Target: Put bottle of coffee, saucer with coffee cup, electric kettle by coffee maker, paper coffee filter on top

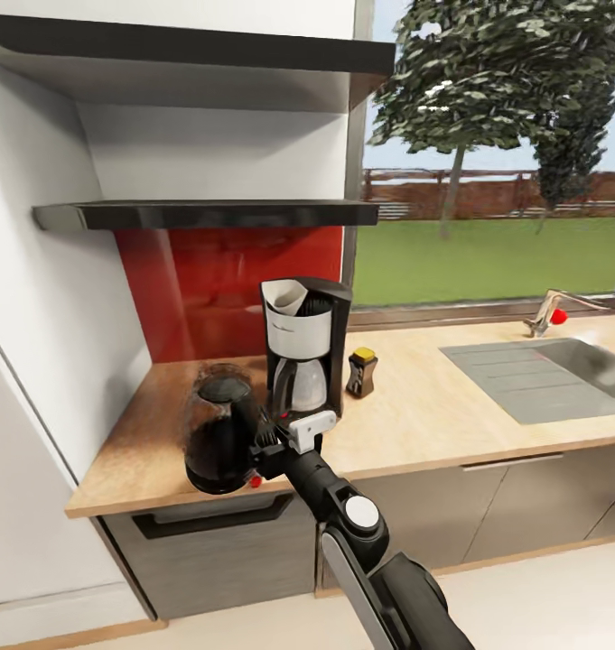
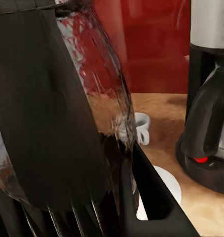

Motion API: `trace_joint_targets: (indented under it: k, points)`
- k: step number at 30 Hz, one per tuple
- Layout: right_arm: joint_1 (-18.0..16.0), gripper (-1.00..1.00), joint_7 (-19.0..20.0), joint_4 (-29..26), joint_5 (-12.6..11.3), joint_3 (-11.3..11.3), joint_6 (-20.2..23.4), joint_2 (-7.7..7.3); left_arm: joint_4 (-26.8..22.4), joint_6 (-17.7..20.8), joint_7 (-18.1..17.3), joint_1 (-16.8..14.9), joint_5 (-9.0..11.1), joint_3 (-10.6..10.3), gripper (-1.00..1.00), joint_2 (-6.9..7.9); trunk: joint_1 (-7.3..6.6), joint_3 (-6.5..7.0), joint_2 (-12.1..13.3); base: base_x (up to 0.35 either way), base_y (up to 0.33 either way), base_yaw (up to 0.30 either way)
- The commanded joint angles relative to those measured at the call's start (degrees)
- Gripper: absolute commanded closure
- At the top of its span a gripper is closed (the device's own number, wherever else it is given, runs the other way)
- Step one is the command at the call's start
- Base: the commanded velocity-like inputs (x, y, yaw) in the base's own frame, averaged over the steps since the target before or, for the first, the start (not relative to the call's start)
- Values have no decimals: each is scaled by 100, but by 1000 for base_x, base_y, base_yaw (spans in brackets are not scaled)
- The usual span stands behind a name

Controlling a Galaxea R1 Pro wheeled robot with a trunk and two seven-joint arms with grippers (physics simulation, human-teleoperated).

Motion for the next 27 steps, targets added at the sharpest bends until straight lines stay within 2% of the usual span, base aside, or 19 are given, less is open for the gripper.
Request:
trace_joint_targets:
  k: [1, 27]
  points:
    - [-8, 100, -22, -8, -53, 5, 26, 1, -12, 2, -43, -3, -37, 48, -100, -3, 4, -13, -14, 0, 0, -279]
    - [-8, 100, -22, -8, -53, 5, 25, 1, -12, 2, -43, -2, -37, 48, -100, 6, 4, -13, -14, 0, 0, -279]
